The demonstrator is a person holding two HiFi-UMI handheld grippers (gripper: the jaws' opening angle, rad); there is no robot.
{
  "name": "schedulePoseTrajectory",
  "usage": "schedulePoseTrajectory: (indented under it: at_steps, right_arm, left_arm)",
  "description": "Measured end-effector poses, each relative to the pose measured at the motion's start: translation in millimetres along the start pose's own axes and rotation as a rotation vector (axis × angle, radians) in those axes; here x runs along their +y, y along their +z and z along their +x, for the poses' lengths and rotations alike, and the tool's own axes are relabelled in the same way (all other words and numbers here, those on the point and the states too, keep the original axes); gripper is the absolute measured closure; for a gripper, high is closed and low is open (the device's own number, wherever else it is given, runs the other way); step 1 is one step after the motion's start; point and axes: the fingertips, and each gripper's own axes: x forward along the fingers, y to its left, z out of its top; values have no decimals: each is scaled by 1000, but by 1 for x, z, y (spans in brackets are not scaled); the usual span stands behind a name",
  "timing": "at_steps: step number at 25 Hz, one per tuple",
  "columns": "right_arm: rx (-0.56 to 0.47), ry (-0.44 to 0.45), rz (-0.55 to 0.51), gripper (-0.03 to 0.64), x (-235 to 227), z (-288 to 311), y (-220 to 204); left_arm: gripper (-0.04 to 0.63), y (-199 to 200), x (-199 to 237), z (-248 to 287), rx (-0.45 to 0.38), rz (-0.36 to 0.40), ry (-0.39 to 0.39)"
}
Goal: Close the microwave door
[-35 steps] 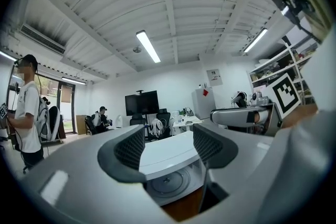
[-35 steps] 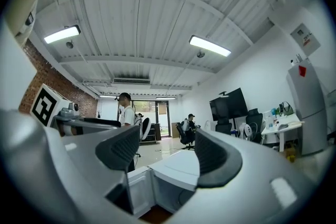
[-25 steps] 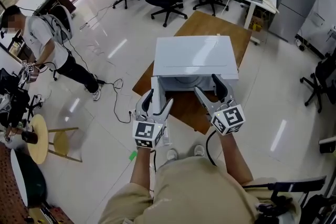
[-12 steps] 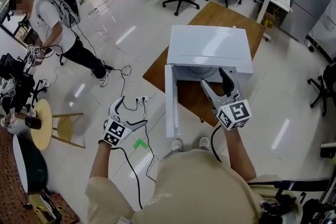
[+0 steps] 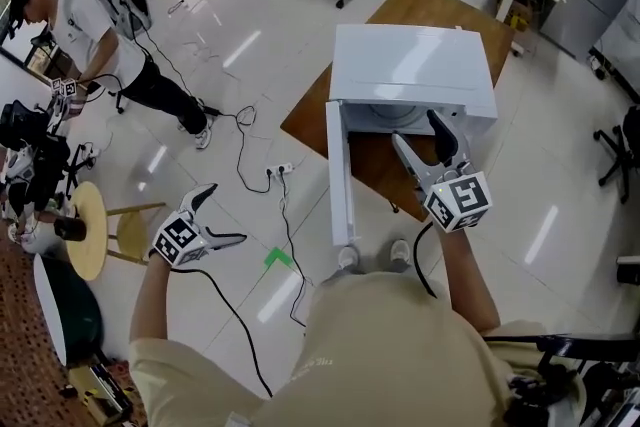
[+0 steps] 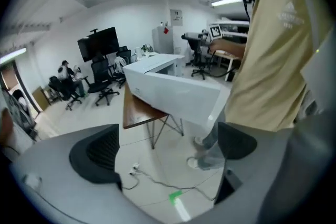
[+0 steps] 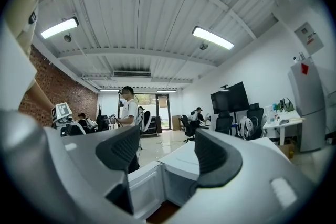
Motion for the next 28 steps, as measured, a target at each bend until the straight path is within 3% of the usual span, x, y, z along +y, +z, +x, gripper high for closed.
schedulePoseTrajectory:
  at_steps: [2,4,8,10,13,14,15,17,23,26,28]
  right_arm:
    - [-2,-5,-7,299,1,0,2]
    - [-3,-14,-14,299,2,-2,4]
    - [0,-51,-18,299,-3,-10,3]
    - [1,-72,-21,299,-6,-16,3]
    - [-4,-109,-27,299,-13,-27,10]
    - [-6,-122,-30,299,-16,-30,12]
    - [-8,-136,-32,299,-19,-34,15]
    - [-9,-165,-35,299,-25,-42,19]
    - [-26,-249,-25,302,-43,-64,33]
    - [-30,-281,-27,304,-50,-68,41]
    - [-37,-303,-25,304,-56,-71,45]
  left_arm:
    - [11,15,-17,9,-80,-171,-149]
    - [25,24,-28,20,-143,-401,-283]
    - [59,30,-34,53,-183,-782,-471]
    - [96,33,-43,68,-153,-973,-516]
    - [127,30,-66,87,-21,-1345,-465]
    - [161,29,-71,93,10,-1426,-444]
    - [211,31,-74,100,20,-1463,-434]
    - [255,38,-78,112,12,-1459,-438]
    - [333,68,-96,142,16,-1429,-502]
    - [372,85,-100,160,-39,-1334,-566]
    - [459,87,-95,176,-95,-1275,-581]
